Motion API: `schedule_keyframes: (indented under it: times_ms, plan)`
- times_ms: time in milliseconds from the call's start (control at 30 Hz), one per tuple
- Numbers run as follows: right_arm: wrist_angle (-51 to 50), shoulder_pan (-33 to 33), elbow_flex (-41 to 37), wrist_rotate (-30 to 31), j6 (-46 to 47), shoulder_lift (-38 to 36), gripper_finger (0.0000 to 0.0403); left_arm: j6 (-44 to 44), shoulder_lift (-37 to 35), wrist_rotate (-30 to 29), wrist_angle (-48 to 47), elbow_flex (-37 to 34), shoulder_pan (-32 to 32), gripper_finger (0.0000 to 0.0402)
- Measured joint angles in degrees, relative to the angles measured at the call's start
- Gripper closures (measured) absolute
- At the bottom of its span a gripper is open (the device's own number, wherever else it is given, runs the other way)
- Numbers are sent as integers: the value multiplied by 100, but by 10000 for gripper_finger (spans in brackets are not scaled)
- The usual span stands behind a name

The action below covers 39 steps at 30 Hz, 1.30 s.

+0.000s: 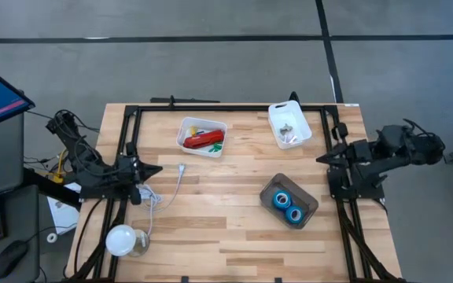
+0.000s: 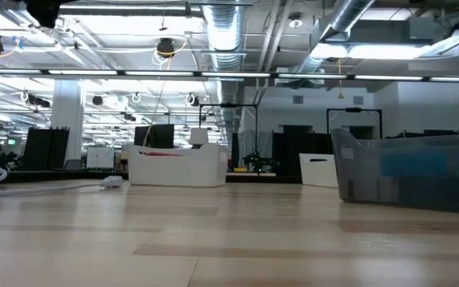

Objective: Pick and place Stapler, Stapler remover, tape
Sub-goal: Return to Home Position

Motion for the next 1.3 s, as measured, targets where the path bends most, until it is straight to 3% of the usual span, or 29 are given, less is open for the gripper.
schedule_keyframes:
  times_ms: [267, 500, 767, 867, 1300]
  plan:
    - [-285, -287, -84, 48, 290, -623, 403, 0, 142, 0, 118, 2, 1, 400]
    - [-64, -510, -929, 114, 543, -1827, 403, 0, 208, 0, 139, 2, 0, 400]
    - [586, -666, -1824, 387, 717, -1710, 403, 136, 209, 2, 163, 2, 11, 400]
    - [1371, -731, -2101, 385, 785, -1808, 403, 145, 208, 1, 167, 3, 8, 400]
    - [1893, -896, -3222, 276, 1358, -1812, 403, 153, 206, 4, 165, 4, 7, 400]
